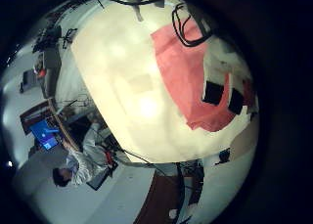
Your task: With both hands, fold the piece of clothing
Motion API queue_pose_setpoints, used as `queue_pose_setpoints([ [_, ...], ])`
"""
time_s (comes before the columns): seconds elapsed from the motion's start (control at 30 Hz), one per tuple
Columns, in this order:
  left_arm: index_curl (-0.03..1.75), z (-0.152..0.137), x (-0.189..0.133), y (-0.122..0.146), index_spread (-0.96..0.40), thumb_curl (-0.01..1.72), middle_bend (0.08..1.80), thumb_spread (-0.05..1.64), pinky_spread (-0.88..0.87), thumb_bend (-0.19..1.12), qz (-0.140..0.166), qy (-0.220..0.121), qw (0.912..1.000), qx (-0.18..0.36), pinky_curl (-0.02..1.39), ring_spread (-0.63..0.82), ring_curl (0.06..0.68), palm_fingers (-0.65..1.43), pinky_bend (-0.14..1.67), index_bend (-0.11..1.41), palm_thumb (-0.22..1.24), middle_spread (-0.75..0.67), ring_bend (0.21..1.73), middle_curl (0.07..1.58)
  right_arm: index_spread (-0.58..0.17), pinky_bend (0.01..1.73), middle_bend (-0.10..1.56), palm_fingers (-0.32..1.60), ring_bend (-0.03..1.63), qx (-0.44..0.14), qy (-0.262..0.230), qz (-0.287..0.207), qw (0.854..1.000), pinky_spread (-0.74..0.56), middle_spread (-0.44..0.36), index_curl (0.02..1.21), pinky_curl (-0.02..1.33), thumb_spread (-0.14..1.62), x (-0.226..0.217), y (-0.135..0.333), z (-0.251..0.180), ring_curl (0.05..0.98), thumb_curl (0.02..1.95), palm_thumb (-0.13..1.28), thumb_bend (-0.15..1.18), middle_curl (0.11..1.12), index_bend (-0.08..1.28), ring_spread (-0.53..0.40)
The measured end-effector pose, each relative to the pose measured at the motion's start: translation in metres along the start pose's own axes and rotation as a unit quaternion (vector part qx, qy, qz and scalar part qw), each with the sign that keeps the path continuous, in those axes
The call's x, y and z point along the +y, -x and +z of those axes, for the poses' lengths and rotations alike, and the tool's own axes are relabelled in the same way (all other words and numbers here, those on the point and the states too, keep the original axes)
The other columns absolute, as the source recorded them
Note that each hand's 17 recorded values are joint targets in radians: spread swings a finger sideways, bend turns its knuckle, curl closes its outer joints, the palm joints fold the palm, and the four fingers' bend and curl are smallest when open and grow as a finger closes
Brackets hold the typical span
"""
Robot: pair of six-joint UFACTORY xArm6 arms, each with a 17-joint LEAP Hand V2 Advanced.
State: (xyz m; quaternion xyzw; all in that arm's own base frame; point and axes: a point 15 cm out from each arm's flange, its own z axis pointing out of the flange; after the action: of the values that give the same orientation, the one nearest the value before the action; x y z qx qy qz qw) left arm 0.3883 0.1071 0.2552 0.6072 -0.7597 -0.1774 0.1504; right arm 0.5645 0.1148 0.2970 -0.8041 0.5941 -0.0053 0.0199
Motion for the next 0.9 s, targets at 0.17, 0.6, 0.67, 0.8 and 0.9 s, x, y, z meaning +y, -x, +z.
queue_pose_setpoints([
  [0.17, 1.23, 0.011, -0.024, 0.022, -0.78, 0.70, 1.16, 0.89, -0.60, -0.02, -0.021, 0.009, 0.9992, 0.033, 0.56, -0.42, 0.518, 1.12, 1.20, 0.44, 0.79, -0.44, 1.33, 0.81, -0.251, 1.28, 1.31, 1.18, 1.38, 0.003, -0.034, 0.027, 0.999, -0.26, -0.129, 0.85, 0.71, 0.97, -0.031, -0.007, 0.025, 0.612, 0.75, 1.07, -0.04, 0.73, 1.07, -0.203],
  [0.6, 1.23, 0.026, -0.058, 0.055, -0.72, 0.58, 1.04, 0.99, -0.63, -0.03, -0.075, -0.027, 0.9934, 0.082, 0.60, -0.45, 0.523, 0.74, 1.15, 0.22, 0.65, -0.46, 1.29, 0.82, -0.324, 1.32, 1.02, 0.72, 1.40, -0.002, -0.106, 0.057, 0.993, -0.45, -0.168, 0.73, 0.66, 1.37, -0.080, -0.026, 0.055, 0.588, 0.50, 0.73, -0.01, 0.63, 0.46, -0.257],
  [0.67, 1.20, 0.022, -0.060, 0.065, -0.68, 0.57, 0.94, 1.02, -0.63, -0.03, -0.096, -0.049, 0.9904, 0.087, 0.61, -0.45, 0.525, 0.58, 1.17, 0.13, 0.63, -0.44, 1.29, 0.81, -0.358, 1.33, 0.95, 0.62, 1.39, -0.006, -0.127, 0.071, 0.989, -0.50, -0.184, 0.66, 0.63, 1.41, -0.085, -0.041, 0.043, 0.568, 0.46, 0.72, -0.01, 0.60, 0.29, -0.272],
  [0.8, 1.09, 0.010, -0.056, 0.082, -0.46, 0.54, 0.57, 1.06, -0.55, -0.02, -0.136, -0.086, 0.9819, 0.099, 0.63, -0.31, 0.498, 0.03, 1.17, 0.13, 0.62, -0.23, 1.18, 0.71, -0.415, 1.22, 0.84, 0.47, 1.28, -0.007, -0.156, 0.086, 0.984, -0.50, -0.180, 0.58, 0.57, 1.46, -0.085, -0.060, 0.008, 0.518, 0.40, 0.69, -0.01, 0.57, 0.22, -0.294],
  [0.9, 0.99, 0.000, -0.046, 0.087, -0.29, 0.52, 0.44, 1.09, -0.40, -0.02, -0.152, -0.107, 0.9767, 0.108, 0.59, -0.12, 0.429, -0.12, 1.03, 0.15, 0.62, -0.04, 1.02, 0.60, -0.437, 1.10, 0.82, 0.42, 1.19, 0.001, -0.187, 0.106, 0.977, -0.44, -0.169, 0.57, 0.53, 1.47, -0.077, -0.090, -0.034, 0.476, 0.37, 0.69, -0.01, 0.56, 0.26, -0.297],
])
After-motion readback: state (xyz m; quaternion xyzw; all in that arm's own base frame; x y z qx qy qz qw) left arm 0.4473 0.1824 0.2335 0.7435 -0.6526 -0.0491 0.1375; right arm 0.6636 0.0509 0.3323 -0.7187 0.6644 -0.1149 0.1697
